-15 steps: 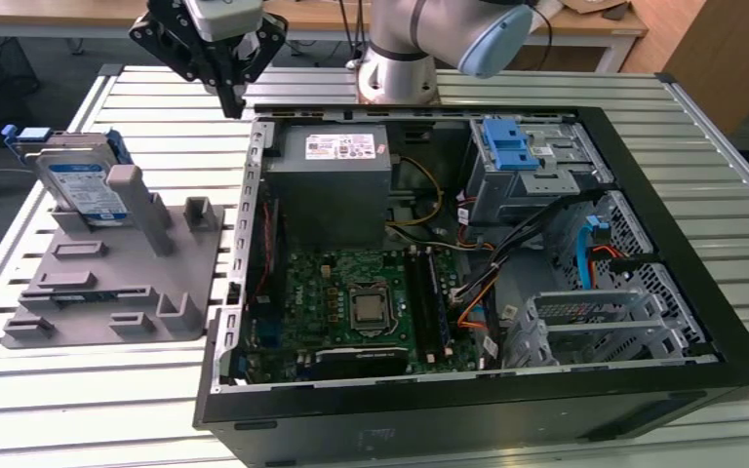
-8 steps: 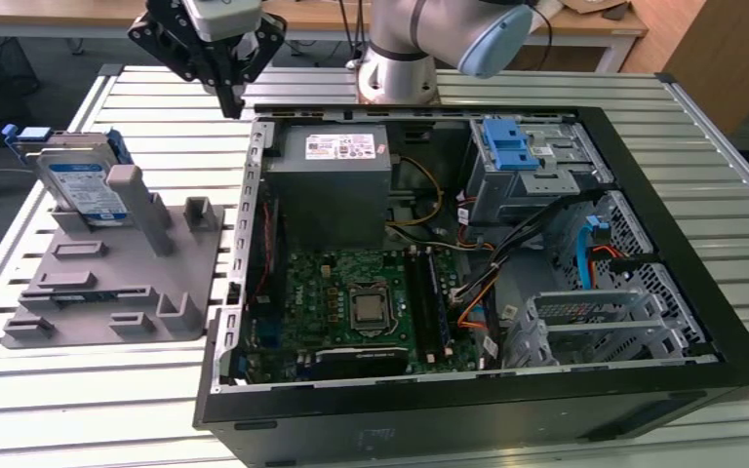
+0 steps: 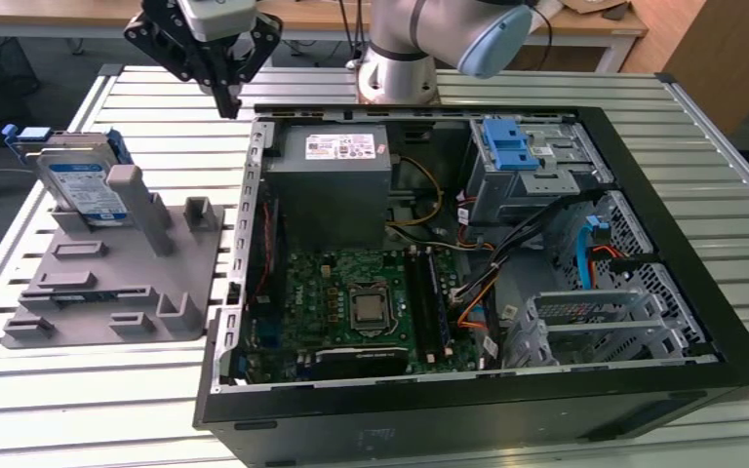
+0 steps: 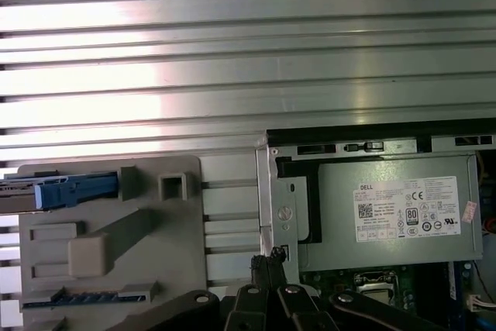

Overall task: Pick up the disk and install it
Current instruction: 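Reach for the disk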

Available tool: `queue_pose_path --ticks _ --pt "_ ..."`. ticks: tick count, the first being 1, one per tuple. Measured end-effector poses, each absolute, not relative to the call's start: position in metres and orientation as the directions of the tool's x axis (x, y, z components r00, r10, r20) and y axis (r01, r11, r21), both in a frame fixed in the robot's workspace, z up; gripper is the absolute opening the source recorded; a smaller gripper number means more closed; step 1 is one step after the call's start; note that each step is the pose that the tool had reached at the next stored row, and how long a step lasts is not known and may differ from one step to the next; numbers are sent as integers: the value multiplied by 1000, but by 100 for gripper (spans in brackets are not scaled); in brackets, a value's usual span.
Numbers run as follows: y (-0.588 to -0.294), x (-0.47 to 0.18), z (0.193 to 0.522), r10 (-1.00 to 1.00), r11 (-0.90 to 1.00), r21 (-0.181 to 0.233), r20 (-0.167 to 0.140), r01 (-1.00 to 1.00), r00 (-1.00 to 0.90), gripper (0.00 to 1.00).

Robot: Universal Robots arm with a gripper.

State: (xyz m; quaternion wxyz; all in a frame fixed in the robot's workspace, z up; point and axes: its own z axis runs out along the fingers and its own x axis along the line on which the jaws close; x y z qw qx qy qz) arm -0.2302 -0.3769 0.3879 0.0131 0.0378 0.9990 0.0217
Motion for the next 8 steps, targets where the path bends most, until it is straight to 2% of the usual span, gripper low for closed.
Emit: queue_pose_path --ticks 8 --pt "-376 -235 388 76 996 44 -24 75 -997 11"
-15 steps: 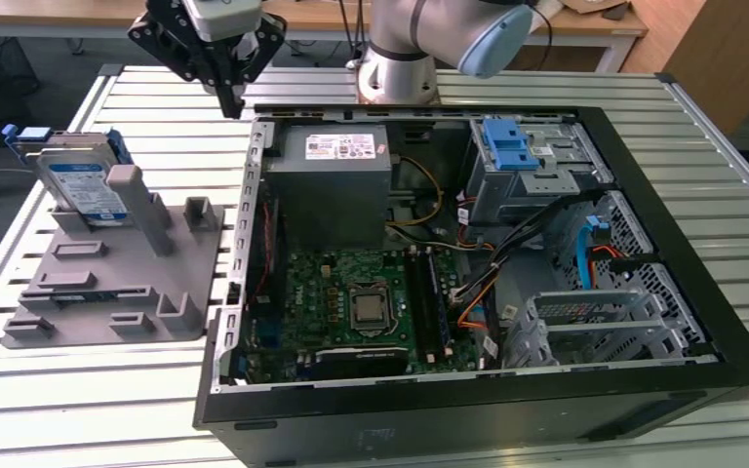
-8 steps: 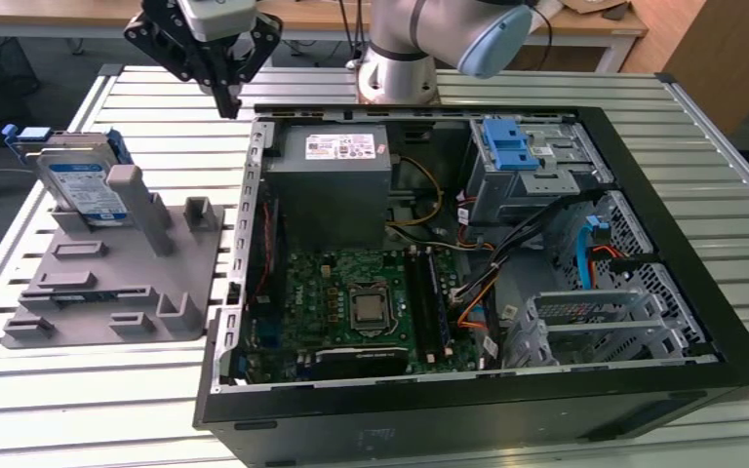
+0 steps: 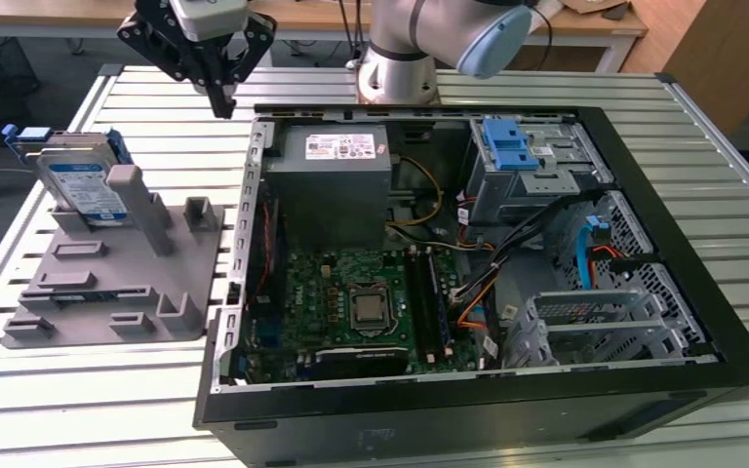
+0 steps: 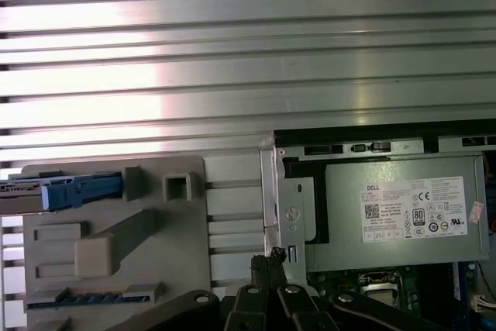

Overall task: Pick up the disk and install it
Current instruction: 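Reach for the disk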

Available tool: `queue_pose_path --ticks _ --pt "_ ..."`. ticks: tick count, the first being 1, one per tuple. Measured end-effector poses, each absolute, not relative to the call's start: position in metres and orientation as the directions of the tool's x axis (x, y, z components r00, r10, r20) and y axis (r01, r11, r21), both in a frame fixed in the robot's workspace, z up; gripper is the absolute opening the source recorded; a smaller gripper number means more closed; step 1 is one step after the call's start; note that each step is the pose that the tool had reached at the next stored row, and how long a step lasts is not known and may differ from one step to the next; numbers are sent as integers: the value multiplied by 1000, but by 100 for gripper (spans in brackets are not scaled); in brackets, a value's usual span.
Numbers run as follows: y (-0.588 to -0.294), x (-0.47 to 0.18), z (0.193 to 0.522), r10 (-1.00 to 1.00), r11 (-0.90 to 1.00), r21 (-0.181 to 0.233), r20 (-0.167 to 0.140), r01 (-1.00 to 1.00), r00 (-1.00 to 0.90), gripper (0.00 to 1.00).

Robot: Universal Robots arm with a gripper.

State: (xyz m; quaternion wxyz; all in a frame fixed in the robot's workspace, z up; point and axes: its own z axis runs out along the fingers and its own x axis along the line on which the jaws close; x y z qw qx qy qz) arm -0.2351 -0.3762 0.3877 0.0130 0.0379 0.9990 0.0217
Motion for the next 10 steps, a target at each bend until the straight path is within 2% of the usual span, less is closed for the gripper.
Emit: queue_pose_path --ticks 10 --pt "-376 -240 388 76 996 44 -24 75 -997 11"
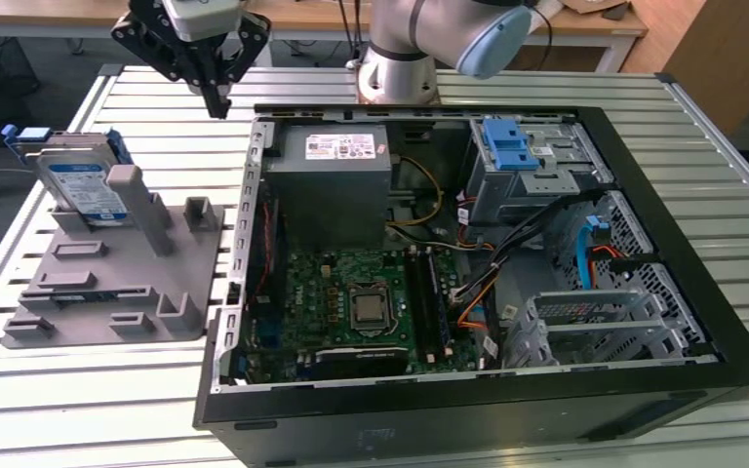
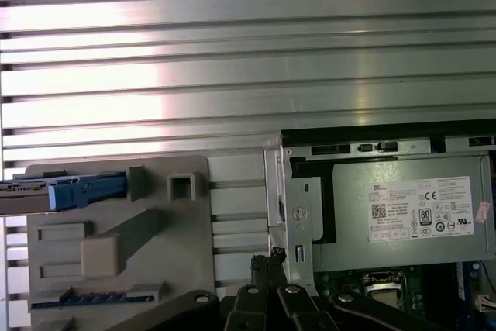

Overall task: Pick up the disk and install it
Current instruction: 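Reach for the disk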

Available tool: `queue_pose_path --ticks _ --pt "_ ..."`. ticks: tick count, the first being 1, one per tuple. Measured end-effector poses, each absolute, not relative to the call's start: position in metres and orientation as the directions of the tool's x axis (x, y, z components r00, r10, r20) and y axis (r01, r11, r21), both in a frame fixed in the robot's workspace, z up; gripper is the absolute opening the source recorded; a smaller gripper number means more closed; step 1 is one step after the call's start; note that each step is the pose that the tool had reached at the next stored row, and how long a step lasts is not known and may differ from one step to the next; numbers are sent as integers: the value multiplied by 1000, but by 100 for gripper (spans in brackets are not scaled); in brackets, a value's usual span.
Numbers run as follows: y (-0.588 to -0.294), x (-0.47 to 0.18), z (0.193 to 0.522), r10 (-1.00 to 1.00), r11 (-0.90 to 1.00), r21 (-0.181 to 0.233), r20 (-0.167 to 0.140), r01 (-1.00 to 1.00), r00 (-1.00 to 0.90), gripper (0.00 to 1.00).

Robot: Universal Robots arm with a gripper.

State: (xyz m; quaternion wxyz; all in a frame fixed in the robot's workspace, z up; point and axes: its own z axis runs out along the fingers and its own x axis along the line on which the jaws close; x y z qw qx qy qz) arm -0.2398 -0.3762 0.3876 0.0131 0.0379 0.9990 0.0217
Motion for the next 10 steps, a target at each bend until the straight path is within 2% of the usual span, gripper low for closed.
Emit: queue_pose_path --ticks 10 --pt "-376 -244 387 76 996 44 -24 75 -997 11"
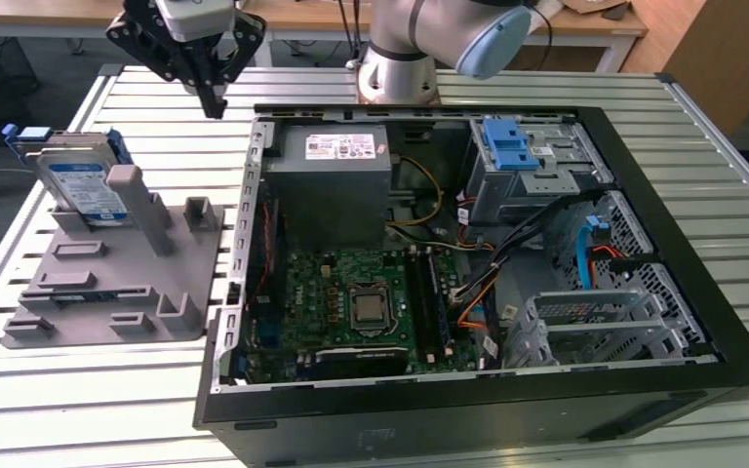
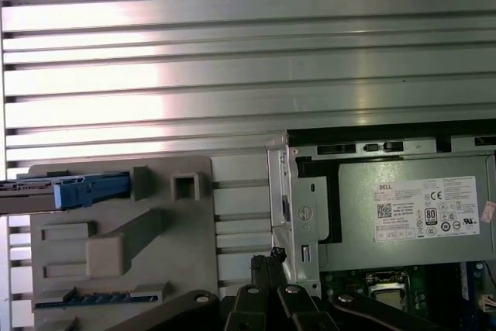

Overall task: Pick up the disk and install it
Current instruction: 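Reach for the disk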

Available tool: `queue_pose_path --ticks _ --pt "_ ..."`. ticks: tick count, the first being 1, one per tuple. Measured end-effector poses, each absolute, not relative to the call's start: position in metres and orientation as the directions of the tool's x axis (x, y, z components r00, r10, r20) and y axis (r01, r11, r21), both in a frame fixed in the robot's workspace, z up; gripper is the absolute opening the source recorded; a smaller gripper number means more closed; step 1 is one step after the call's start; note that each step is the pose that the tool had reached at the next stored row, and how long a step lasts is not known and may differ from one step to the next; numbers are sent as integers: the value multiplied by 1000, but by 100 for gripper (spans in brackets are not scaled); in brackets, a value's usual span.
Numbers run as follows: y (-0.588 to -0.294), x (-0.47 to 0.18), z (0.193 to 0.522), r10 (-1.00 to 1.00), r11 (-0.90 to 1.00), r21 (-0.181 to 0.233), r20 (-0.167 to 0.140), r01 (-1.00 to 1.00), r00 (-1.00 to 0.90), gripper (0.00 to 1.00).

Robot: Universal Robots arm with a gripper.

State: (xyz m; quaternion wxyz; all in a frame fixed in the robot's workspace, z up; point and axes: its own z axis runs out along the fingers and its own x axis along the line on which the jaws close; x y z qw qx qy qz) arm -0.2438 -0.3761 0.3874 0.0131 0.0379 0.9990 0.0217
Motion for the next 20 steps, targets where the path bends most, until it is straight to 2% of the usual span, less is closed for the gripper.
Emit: queue_pose_path --ticks 20 --pt "-376 -250 387 76 996 44 -24 75 -997 11"
